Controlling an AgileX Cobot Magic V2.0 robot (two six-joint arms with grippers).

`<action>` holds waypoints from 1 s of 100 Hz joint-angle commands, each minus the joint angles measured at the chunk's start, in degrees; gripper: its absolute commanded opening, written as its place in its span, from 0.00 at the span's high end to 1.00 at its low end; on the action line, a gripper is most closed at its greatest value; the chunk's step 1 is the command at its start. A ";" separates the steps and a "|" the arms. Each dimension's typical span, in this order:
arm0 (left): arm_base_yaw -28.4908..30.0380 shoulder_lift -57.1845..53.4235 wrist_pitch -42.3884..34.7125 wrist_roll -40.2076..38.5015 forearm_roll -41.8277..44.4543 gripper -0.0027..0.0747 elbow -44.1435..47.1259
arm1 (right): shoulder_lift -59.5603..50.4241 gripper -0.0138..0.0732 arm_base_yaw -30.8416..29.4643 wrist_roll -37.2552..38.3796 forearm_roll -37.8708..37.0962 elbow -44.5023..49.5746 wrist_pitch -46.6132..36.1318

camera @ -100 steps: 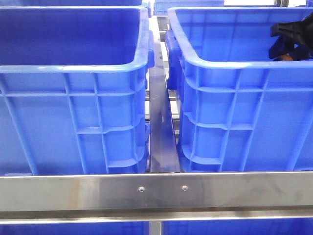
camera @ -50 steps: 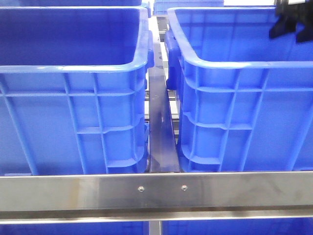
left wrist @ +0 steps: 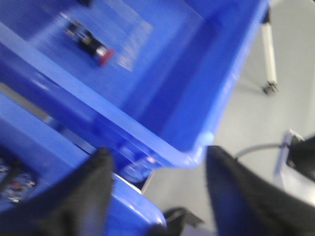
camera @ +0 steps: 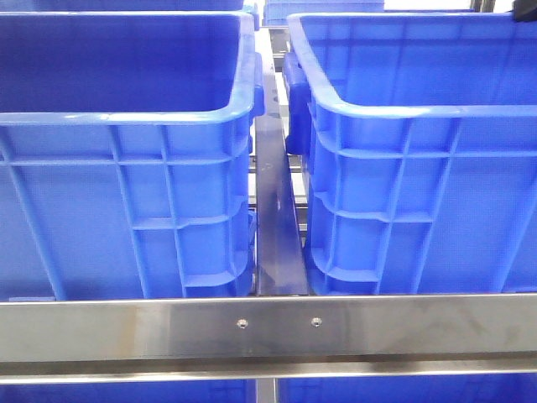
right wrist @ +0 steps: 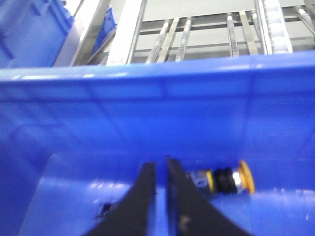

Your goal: Pick red and yellow buttons and place in box

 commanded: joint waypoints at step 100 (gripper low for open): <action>-0.48 -41.21 -41.79 -27.35 32.19 0.99 41.39 | -46.27 0.92 -0.39 -0.84 0.64 28.04 -1.92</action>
